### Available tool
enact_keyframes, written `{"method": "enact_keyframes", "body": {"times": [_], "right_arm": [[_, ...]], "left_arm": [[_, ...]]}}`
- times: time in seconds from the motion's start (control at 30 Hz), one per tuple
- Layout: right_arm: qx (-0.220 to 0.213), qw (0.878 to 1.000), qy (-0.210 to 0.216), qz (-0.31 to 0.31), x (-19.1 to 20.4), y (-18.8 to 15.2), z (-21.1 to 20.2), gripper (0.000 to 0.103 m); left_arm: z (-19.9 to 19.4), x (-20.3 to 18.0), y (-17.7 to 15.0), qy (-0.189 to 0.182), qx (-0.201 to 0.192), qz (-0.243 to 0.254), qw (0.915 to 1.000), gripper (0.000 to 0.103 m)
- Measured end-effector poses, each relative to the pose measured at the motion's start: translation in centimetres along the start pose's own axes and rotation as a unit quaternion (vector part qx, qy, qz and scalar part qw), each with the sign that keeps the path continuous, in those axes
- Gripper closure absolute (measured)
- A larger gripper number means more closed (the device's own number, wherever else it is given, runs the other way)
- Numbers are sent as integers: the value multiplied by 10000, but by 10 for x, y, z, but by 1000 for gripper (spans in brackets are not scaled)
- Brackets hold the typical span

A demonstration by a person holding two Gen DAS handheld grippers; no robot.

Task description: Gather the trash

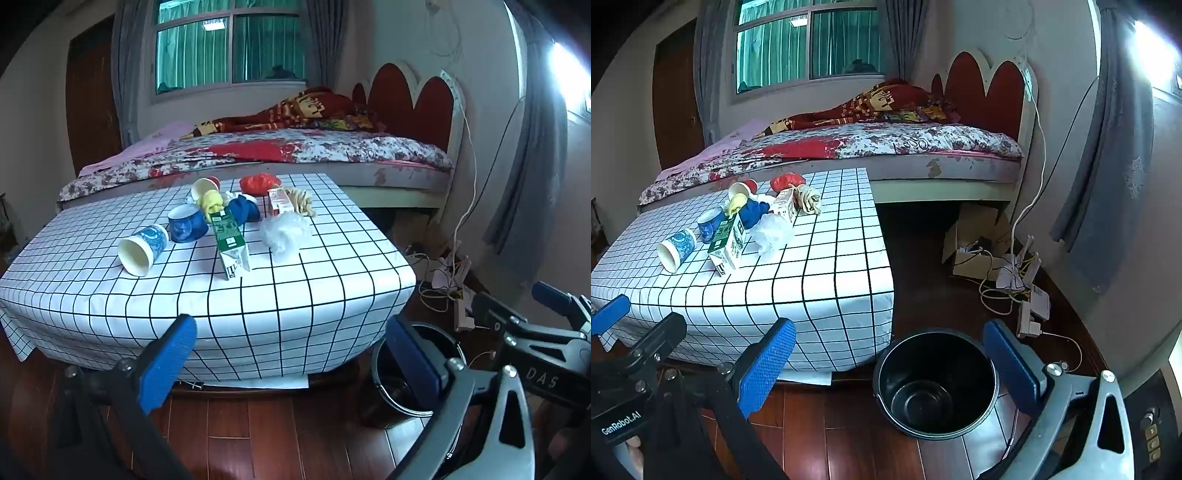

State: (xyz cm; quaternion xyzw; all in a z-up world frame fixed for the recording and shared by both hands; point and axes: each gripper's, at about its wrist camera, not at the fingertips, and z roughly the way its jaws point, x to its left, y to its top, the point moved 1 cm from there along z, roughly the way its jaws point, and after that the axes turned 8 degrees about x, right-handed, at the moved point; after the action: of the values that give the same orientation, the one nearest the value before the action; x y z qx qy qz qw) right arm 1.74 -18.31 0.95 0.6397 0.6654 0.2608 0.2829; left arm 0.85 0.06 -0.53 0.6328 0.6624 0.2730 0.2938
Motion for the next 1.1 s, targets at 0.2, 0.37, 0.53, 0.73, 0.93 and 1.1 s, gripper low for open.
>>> {"method": "enact_keyframes", "body": {"times": [0.2, 0.37, 0.53, 0.73, 0.93, 1.1], "right_arm": [[27, 10000, -37, -1, -1, -1, 0, 1], [55, 10000, 17, 55, -5, -1, 2, 1], [35, 10000, 36, 47, -4, -2, -1, 1], [44, 10000, 35, 29, 0, -4, 0, 1], [51, 10000, 26, 37, 1, -4, 2, 1], [47, 10000, 29, 70, 1, -5, 3, 1]], "left_arm": [[1, -2, -6, 69, -53, 61, 9999, 1], [2, -4, -2, 103, 48, 88, 9999, 1], [2, -8, -2, 122, 35, 98, 9999, 1], [-3, -3, -2, 84, 33, 77, 9999, 1], [-3, -3, -2, 72, 42, 87, 9999, 1], [-3, -3, -2, 76, 42, 88, 9999, 1]]}}
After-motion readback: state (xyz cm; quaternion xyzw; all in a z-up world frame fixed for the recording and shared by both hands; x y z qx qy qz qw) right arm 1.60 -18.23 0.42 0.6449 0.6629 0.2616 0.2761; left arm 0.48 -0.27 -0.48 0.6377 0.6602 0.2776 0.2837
